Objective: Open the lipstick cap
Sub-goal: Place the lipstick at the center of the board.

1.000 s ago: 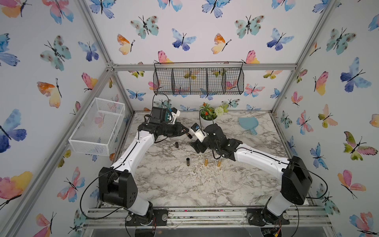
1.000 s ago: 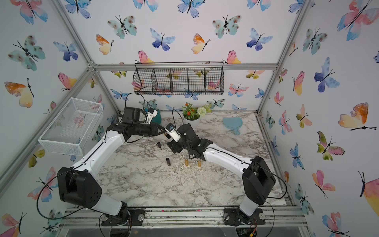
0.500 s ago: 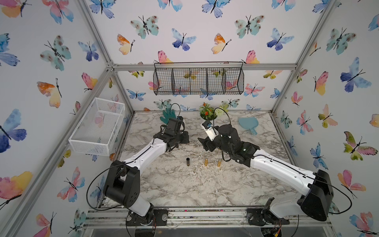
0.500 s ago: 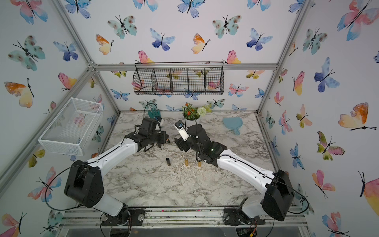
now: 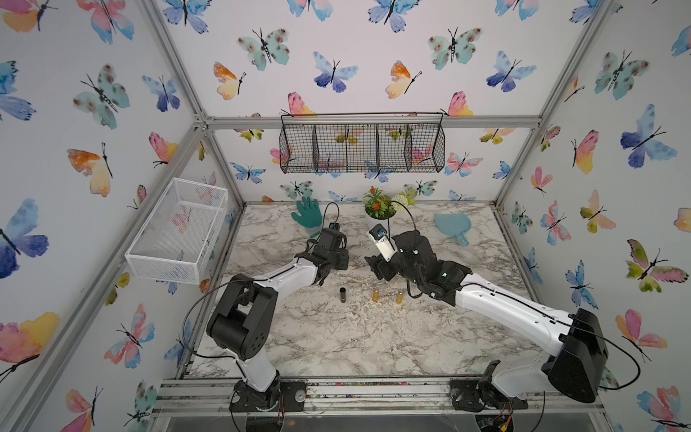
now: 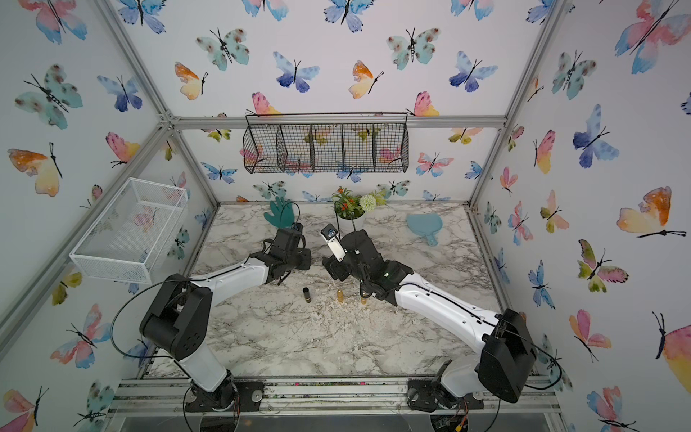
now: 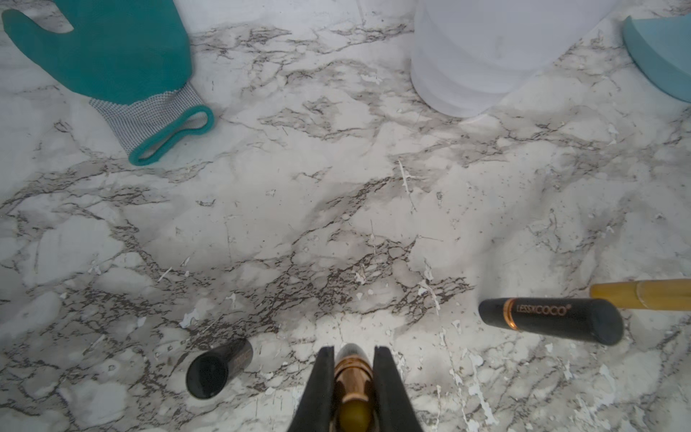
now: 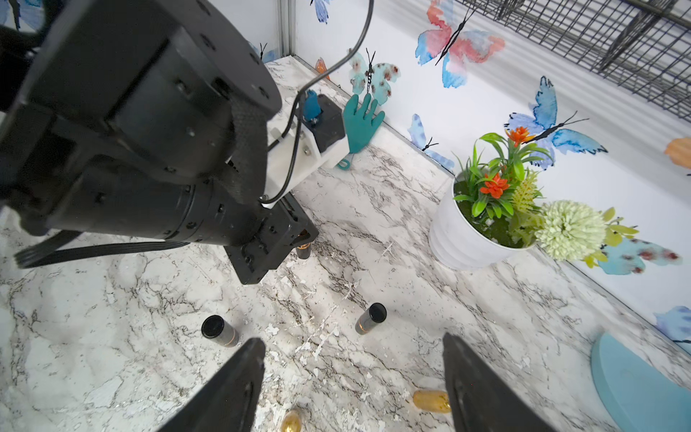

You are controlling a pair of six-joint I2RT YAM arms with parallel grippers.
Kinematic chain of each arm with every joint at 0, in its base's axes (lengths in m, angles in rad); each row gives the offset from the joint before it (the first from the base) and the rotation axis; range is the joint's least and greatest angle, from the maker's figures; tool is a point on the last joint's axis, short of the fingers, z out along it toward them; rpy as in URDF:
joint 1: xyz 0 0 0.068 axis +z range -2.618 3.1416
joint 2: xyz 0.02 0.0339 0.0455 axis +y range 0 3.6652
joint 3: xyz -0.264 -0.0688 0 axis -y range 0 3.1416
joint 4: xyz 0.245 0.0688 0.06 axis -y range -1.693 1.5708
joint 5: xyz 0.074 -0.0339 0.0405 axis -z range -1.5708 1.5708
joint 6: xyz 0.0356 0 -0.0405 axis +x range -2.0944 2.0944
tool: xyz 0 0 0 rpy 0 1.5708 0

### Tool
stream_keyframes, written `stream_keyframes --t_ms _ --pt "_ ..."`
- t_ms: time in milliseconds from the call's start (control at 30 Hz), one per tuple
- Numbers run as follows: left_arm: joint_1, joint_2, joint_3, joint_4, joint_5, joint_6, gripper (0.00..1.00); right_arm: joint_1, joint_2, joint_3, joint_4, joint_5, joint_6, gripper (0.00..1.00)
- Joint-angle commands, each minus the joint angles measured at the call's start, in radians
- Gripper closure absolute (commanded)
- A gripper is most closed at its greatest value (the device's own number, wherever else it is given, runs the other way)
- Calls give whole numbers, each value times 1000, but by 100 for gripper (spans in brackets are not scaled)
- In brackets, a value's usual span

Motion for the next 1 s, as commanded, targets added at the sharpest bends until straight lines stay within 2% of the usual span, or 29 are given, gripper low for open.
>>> stream_keyframes --t_ms 0,400,567,700,833,967 --pt "2 39 9 50 -49 10 91 6 5 -6 -14 17 3 24" --pt "6 136 74 -4 -53 14 89 6 30 -3 -8 15 1 25" --pt "7 144 73 -11 -52 16 84 6 37 -4 -6 18 1 25" --pt "6 136 67 -15 -48 14 74 6 37 -4 -3 18 1 25" --pt "6 124 71 -26 -45 19 59 6 35 -4 -2 23 4 24" --pt "7 102 90 -54 -35 18 53 6 30 -4 -4 21 7 24"
